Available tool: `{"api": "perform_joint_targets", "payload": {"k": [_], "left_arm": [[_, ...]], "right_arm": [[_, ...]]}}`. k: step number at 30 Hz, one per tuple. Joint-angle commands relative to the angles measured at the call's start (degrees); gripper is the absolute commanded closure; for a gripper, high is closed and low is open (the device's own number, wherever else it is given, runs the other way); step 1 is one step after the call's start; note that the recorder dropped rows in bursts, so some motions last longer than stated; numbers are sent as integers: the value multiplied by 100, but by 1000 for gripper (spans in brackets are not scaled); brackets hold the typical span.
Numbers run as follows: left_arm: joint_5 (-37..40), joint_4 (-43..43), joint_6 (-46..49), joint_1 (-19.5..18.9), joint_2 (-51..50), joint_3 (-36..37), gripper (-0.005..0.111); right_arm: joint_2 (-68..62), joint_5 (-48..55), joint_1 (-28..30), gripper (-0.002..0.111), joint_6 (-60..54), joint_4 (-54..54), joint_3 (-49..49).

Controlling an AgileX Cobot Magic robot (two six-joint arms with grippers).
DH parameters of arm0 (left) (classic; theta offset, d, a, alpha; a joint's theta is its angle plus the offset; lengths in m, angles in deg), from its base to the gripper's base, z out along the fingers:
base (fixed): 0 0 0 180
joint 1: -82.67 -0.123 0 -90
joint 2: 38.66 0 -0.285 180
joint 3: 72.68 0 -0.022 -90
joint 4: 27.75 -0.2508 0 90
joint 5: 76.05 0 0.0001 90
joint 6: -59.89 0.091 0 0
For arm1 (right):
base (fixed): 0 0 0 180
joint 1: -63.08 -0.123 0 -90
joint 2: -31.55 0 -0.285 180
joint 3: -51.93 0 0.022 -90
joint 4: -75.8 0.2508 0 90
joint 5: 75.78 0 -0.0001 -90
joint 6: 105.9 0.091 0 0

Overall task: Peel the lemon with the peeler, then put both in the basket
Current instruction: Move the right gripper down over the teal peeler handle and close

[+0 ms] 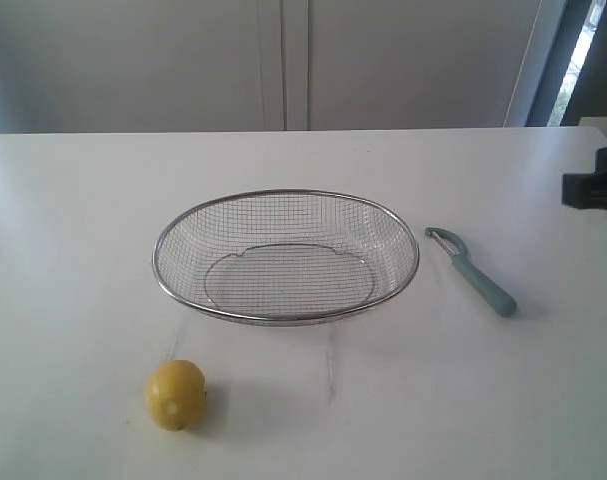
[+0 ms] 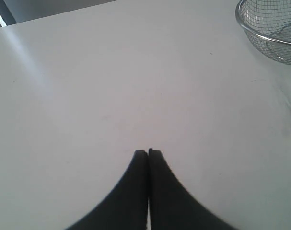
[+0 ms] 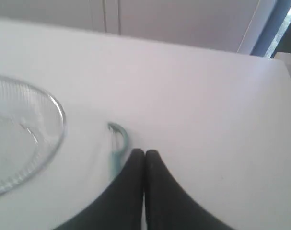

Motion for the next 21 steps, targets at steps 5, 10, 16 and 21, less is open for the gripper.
{"api": "perform_joint_targets", "payload": {"k": [5, 10, 16, 21], "left_arm": [[-24, 10, -4, -26, 19, 33, 107], [-24, 10, -4, -26, 19, 33, 107], [-24, 10, -4, -26, 19, 33, 107], [-24, 10, -4, -26, 19, 33, 107]], "right_arm": [[-1368, 167, -22, 108, 1760, -4094, -807], [-1685, 838, -22, 108, 4134, -7072, -1493], [-2058, 2564, -22, 108, 6149, -7993, -2134], [-2281, 2319, -40, 108, 3389, -5117, -2249]]}}
